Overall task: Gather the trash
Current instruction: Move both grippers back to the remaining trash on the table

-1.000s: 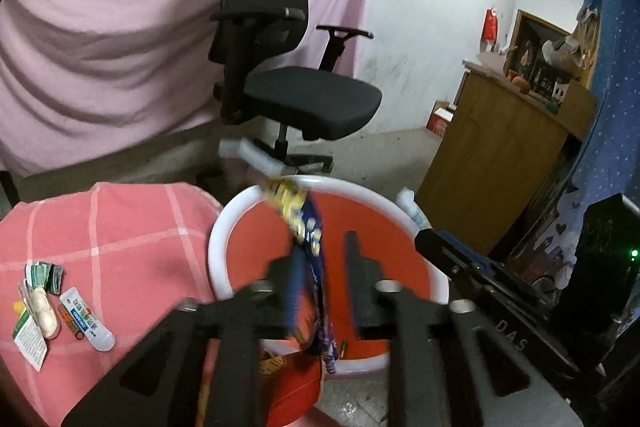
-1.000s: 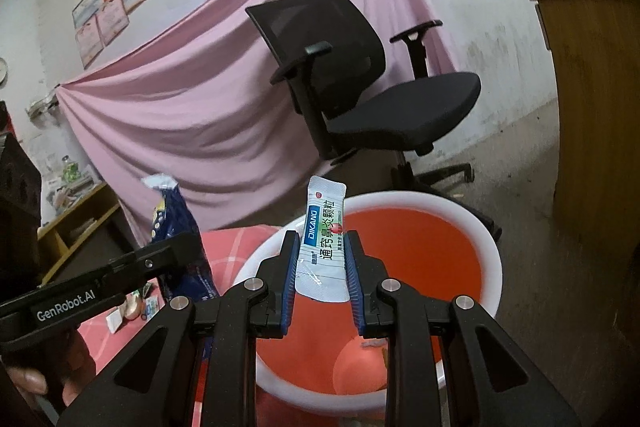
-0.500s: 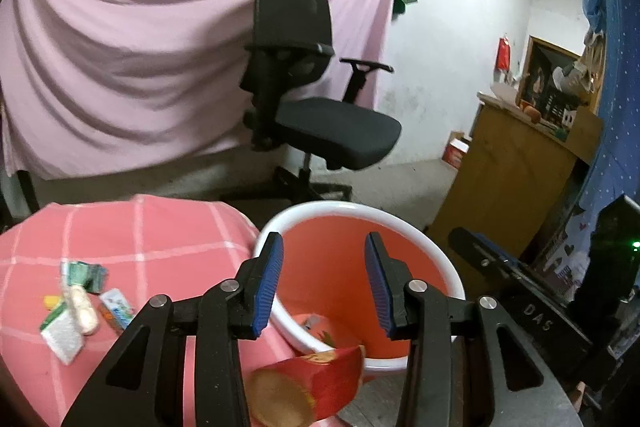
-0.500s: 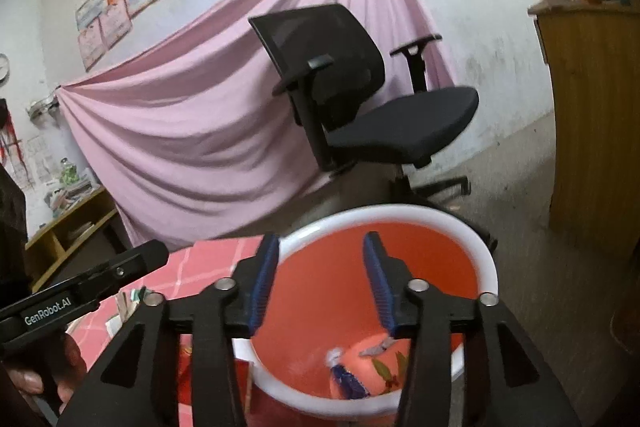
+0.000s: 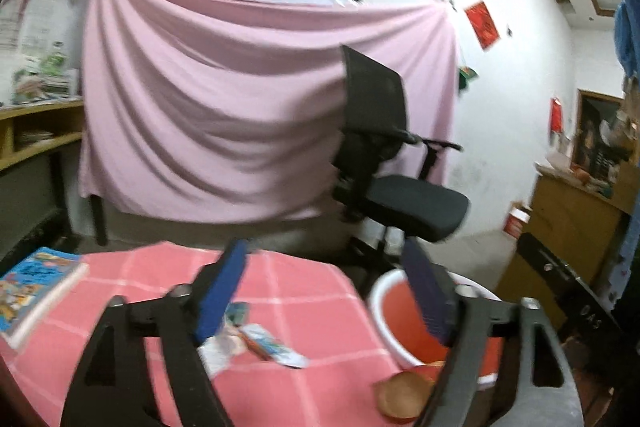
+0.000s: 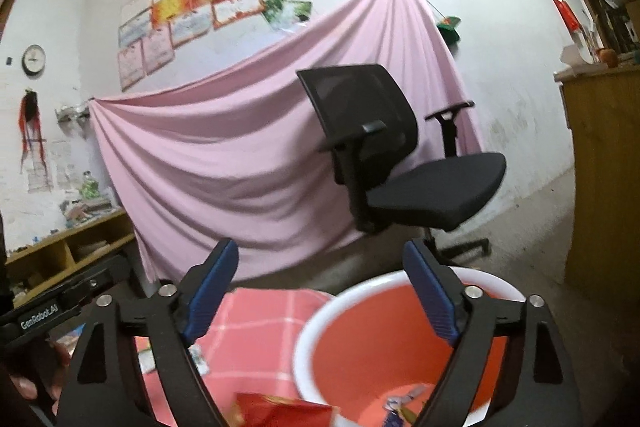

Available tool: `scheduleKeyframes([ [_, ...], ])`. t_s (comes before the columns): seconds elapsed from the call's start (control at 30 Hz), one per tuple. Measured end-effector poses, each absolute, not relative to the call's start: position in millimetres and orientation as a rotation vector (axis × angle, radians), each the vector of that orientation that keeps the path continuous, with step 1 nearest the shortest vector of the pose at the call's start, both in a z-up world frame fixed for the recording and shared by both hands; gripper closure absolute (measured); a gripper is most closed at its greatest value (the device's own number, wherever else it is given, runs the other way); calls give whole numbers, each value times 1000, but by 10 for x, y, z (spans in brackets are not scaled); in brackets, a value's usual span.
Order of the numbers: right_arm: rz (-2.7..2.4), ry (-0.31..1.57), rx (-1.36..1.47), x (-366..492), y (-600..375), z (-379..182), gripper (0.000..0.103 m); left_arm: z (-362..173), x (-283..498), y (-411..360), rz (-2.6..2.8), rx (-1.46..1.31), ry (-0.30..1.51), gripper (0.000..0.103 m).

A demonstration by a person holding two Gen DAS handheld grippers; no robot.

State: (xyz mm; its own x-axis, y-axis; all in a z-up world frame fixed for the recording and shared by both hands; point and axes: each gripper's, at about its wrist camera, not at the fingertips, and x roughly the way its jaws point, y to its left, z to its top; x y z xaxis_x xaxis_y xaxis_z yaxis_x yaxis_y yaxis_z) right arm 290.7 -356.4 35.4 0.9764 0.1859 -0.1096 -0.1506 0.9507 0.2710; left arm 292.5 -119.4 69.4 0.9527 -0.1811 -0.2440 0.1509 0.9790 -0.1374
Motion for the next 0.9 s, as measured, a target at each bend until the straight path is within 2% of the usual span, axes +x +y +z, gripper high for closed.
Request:
scheduleKeyframes([
  [0.13,201,90,260,2890,-3312,409,1,636,2748,-845,-55,-144,184,2],
  [0.37,220,65,183,2912,-2855,424,0,495,2507,-219,140,-223,53,2],
  [0.6,243,87,125,2985,-2501,373,0,384,2507,131,169,-239,98,2],
  [0.9,276,136,82,3095,-2209,280,0,239,2676,125,155,-163,158,2],
])
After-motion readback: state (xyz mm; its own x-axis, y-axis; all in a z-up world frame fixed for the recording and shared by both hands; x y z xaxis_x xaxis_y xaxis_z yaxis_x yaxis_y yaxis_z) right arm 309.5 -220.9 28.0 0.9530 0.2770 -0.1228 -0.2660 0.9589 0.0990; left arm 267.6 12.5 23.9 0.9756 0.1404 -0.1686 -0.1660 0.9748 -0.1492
